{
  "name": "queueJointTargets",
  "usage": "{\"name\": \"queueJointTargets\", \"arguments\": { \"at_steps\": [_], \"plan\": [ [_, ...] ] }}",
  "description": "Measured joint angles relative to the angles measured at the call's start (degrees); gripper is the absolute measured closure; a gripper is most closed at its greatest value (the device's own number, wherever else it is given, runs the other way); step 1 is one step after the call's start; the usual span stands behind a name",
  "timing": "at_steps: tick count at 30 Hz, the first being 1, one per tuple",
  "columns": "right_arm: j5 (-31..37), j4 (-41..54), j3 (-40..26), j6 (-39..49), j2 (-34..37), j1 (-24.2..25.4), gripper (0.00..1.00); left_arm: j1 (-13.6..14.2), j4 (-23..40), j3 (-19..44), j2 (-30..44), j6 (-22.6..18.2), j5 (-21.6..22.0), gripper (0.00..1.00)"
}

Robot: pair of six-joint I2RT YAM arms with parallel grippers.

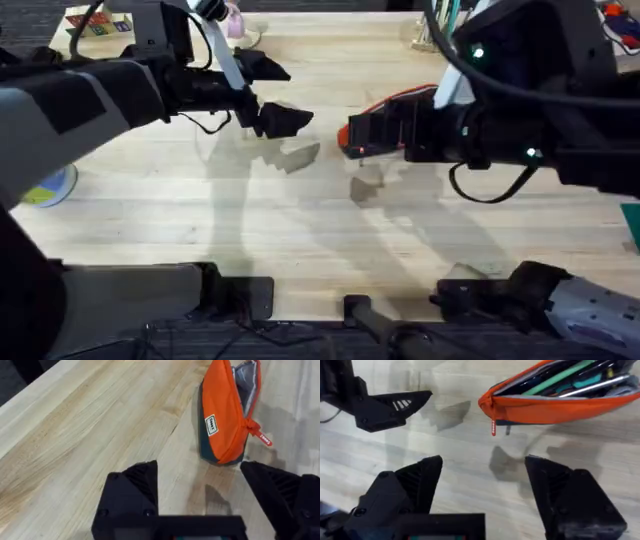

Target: Unzip the bag, pick up the pens from the table one at a time and place them inside, then zip the bag closed.

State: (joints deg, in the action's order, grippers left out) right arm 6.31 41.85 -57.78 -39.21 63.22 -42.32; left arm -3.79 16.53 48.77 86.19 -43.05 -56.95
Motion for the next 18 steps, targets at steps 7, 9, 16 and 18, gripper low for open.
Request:
{"name": "queueJointTargets", "arguments": {
  "at_steps": [7, 9, 16, 18],
  "plan": [
    [5.03, 0.0, 0.0, -0.02, 0.0, -1.56, 0.004, 0.0, 0.91, 0.0, 0.0, 0.02, -0.02, 0.008],
    [5.58, 0.0, 0.0, -0.02, 0.0, -1.56, 0.004, 0.0, 1.42, 0.0, 0.0, 0.0, -0.02, 0.008],
    [6.39, -0.06, 0.0, -0.01, 2.48, -1.56, 0.004, 0.0, 2.47, 0.0, 0.0, 0.0, -0.26, 0.008],
    [6.39, -0.54, 0.0, -0.01, 4.35, -1.56, 0.004, 0.0, 2.56, 0.0, -0.01, 0.0, -0.26, 0.008]
  ]
}}
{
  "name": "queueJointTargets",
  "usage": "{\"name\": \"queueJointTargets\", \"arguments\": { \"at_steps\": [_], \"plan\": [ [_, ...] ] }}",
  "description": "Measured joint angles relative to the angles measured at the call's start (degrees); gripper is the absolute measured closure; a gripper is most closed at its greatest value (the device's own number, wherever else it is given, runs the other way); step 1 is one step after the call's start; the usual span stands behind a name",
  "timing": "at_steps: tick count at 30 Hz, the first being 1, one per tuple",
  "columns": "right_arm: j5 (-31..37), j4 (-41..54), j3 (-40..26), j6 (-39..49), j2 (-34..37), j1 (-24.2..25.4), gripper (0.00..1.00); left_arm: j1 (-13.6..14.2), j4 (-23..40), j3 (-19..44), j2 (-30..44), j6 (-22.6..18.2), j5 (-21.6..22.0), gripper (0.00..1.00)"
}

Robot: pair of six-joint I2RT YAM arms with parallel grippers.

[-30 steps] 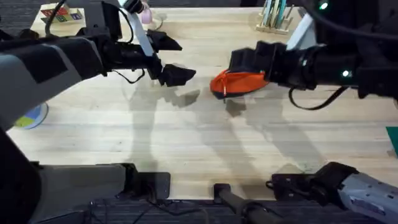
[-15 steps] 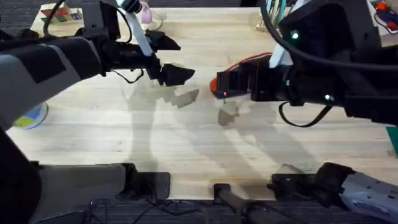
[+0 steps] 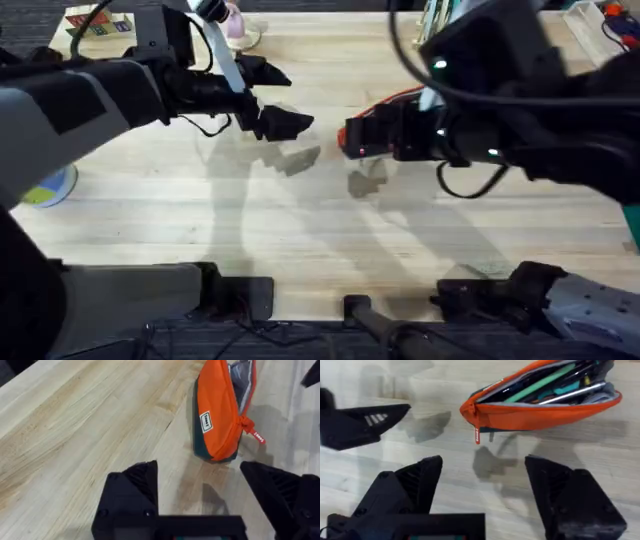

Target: Unzip the bag, pick up the pens from the table one at a time and place them inside, then zip the bag closed.

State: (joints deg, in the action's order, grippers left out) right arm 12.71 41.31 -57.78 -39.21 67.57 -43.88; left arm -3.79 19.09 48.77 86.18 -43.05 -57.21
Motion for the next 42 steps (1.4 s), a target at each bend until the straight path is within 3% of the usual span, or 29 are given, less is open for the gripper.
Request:
{"name": "queueJointTargets", "arguments": {
  "at_steps": [18, 29, 33, 38, 42],
  "plan": [
    [0.15, -14.6, 0.0, 0.01, 16.02, 0.0, 0.003, 0.0, 0.92, 0.0, 0.01, 0.0, -0.17, 0.008],
    [2.21, -17.78, 0.0, -1.52, 19.6, 0.0, 0.02, -0.02, 1.09, 0.0, 0.01, 0.0, -0.13, 0.008],
    [3.17, -17.75, 0.0, -2.32, 19.6, 0.0, 0.092, 0.0, 1.09, 0.0, 0.01, 0.0, -0.17, 0.008],
    [4.03, -17.73, 0.0, -2.74, 19.6, 0.0, 0.262, 0.0, 1.09, 0.0, 0.01, 0.0, -0.17, 0.008],
    [4.29, -17.73, 0.0, -2.85, 19.6, 0.0, 0.519, 0.0, 1.09, 0.0, 0.01, 0.0, -0.17, 0.008]
  ]
}}
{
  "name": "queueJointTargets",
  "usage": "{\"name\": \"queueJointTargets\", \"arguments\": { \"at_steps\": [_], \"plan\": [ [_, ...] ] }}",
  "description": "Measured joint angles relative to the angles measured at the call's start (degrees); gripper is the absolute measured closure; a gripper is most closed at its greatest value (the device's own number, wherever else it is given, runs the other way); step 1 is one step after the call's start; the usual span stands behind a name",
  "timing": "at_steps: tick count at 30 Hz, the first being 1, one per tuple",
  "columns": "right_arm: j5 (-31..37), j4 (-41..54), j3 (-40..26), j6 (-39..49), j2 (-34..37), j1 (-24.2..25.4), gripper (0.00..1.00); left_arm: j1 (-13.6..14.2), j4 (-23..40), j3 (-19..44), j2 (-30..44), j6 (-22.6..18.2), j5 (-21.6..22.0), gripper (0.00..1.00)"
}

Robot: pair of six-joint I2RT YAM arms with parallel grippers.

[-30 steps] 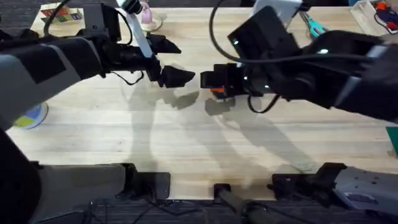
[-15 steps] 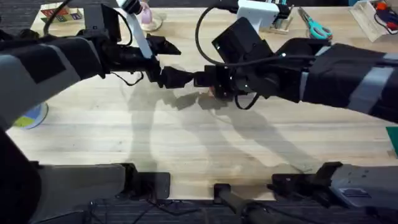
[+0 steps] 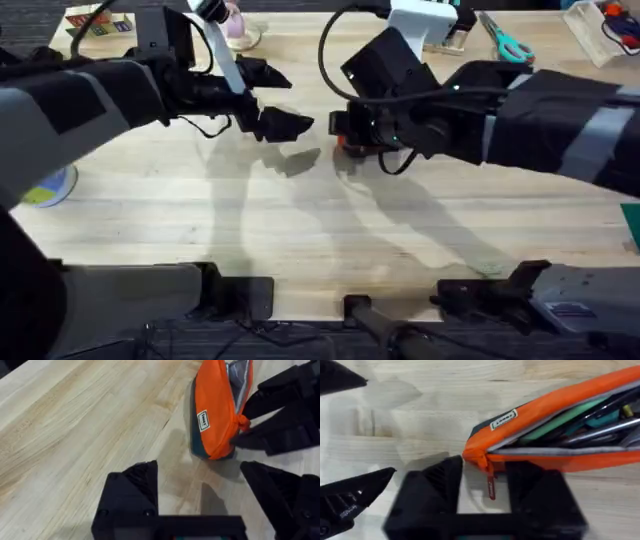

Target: Unzip the bag, pick up the pens from the table one at a time and place them inside, then zip the bag closed.

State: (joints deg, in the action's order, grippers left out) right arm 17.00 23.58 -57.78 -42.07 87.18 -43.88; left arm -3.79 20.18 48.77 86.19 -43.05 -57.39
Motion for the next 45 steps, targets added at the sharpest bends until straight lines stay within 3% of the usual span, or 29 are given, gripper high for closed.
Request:
{"name": "queueJointTargets", "arguments": {
  "at_steps": [4, 6, 21, 32, 39, 45],
  "plan": [
    [-0.11, -0.42, 0.0, -0.29, 0.0, -0.18, 0.907, 0.0, 0.0, 0.0, 0.0, 0.0, 0.0, 0.008],
    [-0.05, -0.3, 0.0, -0.33, 0.0, -0.33, 0.962, 0.0, 0.0, 0.0, 0.0, 0.0, 0.0, 0.007],
    [0.13, -0.17, 0.0, -0.33, -0.23, -0.33, 0.967, 0.0, 0.0, 0.0, 0.0, 0.0, 0.0, 0.008],
    [0.1, 0.24, 0.0, -0.35, -7.62, -0.31, 0.968, 0.0, 0.0, 0.0, 0.0, 0.0, -0.1, 0.007],
    [0.34, -0.53, 0.13, -0.35, -8.7, -0.2, 0.969, 0.0, 0.0, 0.0, 0.0, -0.04, -2.86, 0.006],
    [1.32, -0.91, 0.22, -0.35, -8.7, -0.2, 0.97, 2.45, -0.01, 0.0, 0.0, -1.18, -4.62, 0.007]
  ]
}}
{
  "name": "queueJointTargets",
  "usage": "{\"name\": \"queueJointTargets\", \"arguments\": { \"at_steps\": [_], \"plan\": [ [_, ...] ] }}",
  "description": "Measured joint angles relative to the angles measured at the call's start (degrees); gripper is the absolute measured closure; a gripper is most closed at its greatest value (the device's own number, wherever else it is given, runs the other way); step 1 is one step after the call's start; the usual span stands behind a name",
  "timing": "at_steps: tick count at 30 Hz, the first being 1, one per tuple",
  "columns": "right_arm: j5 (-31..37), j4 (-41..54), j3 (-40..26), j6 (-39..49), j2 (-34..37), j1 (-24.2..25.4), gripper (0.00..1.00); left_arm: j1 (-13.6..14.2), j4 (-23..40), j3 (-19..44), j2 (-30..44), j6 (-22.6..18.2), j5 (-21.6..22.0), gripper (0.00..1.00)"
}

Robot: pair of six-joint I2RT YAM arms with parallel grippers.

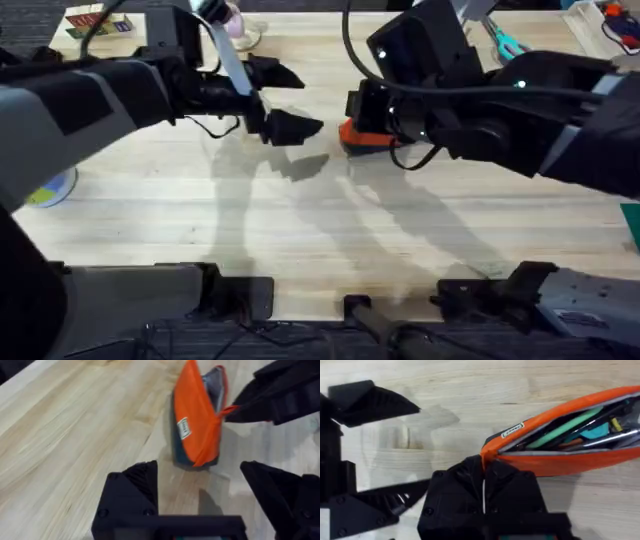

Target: Unzip the bag, pick up the pens from the table one at a time and place them inside, then zip the bag closed.

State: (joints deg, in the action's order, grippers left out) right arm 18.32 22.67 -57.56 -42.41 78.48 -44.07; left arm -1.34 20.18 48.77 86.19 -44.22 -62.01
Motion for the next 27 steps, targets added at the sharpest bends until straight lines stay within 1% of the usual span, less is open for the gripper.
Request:
{"name": "queueJointTargets", "arguments": {
  "at_steps": [6, 10, 18, 23, 27],
  "plan": [
    [0.12, 0.0, 0.0, 0.0, 0.0, 0.0, 0.97, 4.88, -0.01, 0.0, 0.0, -1.68, 0.09, 0.007],
    [0.14, 0.01, 0.0, 0.0, 0.0, 0.0, 0.97, 7.33, -0.67, 0.0, 0.61, -2.1, 0.24, 0.008],
    [0.14, 0.01, 0.0, 0.0, 0.0, 0.0, 0.97, 11.44, -5.06, 0.0, 6.99, -2.32, 0.36, 0.008],
    [0.14, 0.01, 0.0, 0.0, 0.0, 0.0, 0.97, 13.86, -9.46, 0.0, 8.38, -2.3, 0.37, 0.011],
    [0.14, 0.03, 0.0, 0.0, 0.0, 0.0, 0.97, 14.72, -12.24, 0.0, 8.97, -1.82, 0.58, 0.008]
  ]
}}
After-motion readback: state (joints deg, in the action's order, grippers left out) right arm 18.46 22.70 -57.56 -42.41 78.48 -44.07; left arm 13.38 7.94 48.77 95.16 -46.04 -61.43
